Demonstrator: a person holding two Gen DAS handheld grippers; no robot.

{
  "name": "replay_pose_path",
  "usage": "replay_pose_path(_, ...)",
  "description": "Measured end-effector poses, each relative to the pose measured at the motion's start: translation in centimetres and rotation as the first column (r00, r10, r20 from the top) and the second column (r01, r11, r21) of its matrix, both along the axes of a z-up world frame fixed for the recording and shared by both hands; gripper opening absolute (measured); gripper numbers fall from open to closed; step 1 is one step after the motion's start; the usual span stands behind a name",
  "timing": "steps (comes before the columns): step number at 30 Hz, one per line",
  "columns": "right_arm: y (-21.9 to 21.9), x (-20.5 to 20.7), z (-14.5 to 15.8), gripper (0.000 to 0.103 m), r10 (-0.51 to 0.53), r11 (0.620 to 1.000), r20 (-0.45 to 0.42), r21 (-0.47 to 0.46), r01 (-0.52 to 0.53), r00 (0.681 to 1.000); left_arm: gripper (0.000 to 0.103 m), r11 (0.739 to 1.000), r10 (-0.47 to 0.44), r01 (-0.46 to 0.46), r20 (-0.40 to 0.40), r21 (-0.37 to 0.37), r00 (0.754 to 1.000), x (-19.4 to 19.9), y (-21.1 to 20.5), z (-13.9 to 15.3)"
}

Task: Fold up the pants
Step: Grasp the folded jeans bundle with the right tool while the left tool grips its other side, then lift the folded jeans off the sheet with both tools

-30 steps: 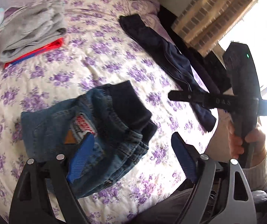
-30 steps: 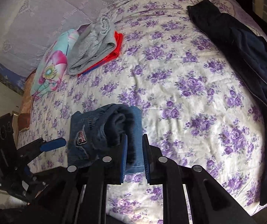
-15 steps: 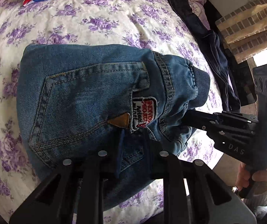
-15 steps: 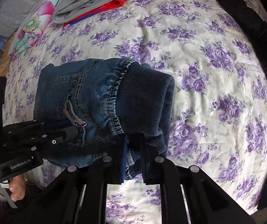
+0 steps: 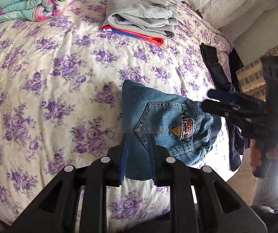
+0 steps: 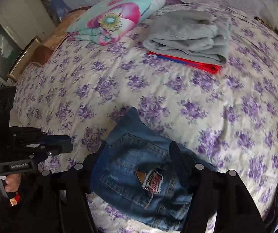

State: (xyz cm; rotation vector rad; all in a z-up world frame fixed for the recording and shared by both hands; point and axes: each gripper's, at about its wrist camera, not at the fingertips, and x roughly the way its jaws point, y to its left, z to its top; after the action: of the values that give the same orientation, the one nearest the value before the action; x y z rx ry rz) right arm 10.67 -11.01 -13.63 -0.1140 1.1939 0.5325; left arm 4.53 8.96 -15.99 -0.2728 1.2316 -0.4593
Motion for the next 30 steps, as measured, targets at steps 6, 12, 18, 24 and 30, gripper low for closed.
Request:
replay_pose_path(6, 6.0, 3.9, -4.9, 0.039, 0.149, 0.964, -0.052, -0.216, -0.156, 0.988, 0.018, 0.993, -0.107, 0.107, 0.001, -0.041, 0.994, -1.4, -3.9, -0.9)
replay_pose_path(12, 6.4, 5.0, -9.2, 0.045, 0.122, 0.936, -0.145, -0.313, -0.163, 0.982, 0.018, 0.972, -0.233, 0.234, -0.105, -0.006, 0.967, -1.3, -9.4, -6.3)
replay_pose_path(18, 4.9, 5.7, -10.2, 0.056, 0.051, 0.962, -0.183, -0.256, -0.097, 0.982, 0.019, 0.974, -0.226, 0.221, -0.162, -0.043, 0.961, -0.5, -9.0, -7.6)
replay_pose_path(24, -0.4, 3.6, -0.4, 0.060, -0.056, 0.998, -0.060, -0.034, 0.054, 0.997, 0.031, 0.980, -0.195, 0.185, -0.139, -0.076, 0.971, -0.5, -6.6, -4.3)
replay_pose_path(30, -10.3, -1.9, 2.0, 0.086, -0.300, 0.952, -0.066, 0.035, 0.303, 0.952, 0.067, 0.995, -0.031, 0.018, -0.143, -0.096, 0.989, 0.9, -2.0, -3.8)
